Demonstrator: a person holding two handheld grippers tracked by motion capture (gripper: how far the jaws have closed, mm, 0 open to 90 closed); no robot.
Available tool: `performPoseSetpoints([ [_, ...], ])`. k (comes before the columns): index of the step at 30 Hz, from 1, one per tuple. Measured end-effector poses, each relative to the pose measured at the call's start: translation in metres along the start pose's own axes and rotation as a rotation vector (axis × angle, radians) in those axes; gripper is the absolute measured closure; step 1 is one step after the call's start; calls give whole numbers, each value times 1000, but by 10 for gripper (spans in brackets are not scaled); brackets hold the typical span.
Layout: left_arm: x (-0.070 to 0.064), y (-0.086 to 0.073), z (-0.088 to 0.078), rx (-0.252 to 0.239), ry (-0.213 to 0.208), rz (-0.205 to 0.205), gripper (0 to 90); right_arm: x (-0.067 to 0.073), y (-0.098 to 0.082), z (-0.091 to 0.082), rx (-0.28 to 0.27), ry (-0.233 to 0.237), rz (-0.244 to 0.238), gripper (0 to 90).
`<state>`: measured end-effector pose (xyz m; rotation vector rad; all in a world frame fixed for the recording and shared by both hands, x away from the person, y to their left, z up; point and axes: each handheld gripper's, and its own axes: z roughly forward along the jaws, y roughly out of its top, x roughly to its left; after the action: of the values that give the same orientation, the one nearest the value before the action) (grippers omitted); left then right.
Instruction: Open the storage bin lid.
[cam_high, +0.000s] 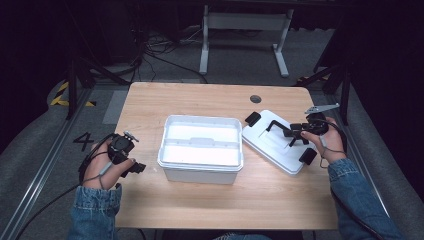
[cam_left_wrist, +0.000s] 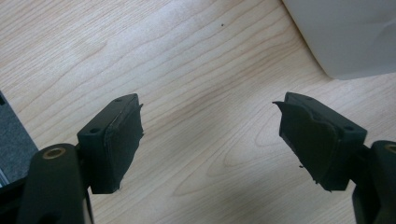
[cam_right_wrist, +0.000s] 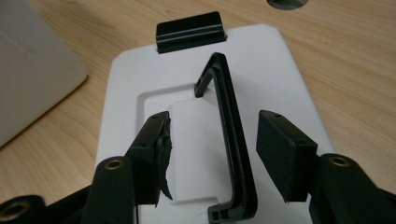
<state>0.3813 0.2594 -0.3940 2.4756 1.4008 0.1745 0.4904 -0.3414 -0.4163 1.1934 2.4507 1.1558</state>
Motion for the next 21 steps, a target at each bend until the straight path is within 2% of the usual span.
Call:
performPoseSetpoints([
  [4,-1,0,0,-6,4,14,219,11,3,-10,-20,22,-22,459],
  [7,-1,-2,1,1,1,2,219,22,4,-16,-22,36,-52,461],
  [9,-1,-4,0,-1,11,15,219,31,3,-20,-24,51,-62,461],
  [10,-1,-5,-1,-3,0,5,219,35,3,-22,-27,62,-70,460],
  [11,-1,-5,-1,-3,0,5,219,35,3,-22,-27,62,-70,460],
  [12,-2,-6,-1,-3,2,1,219,45,2,-26,-28,80,-85,458],
  [13,-2,-6,-1,-1,11,18,219,49,2,-27,-28,85,-97,456],
  [14,-2,-6,-1,-1,11,18,218,49,2,-27,-28,85,-97,456],
  [18,-3,-7,-2,-2,-2,4,217,65,-1,-31,-16,112,-121,452],
  [19,-2,-7,-2,0,-2,6,217,73,-2,-32,-8,122,-126,452],
  [21,-2,-6,-2,0,6,16,216,80,-4,-31,1,140,-134,451],
])
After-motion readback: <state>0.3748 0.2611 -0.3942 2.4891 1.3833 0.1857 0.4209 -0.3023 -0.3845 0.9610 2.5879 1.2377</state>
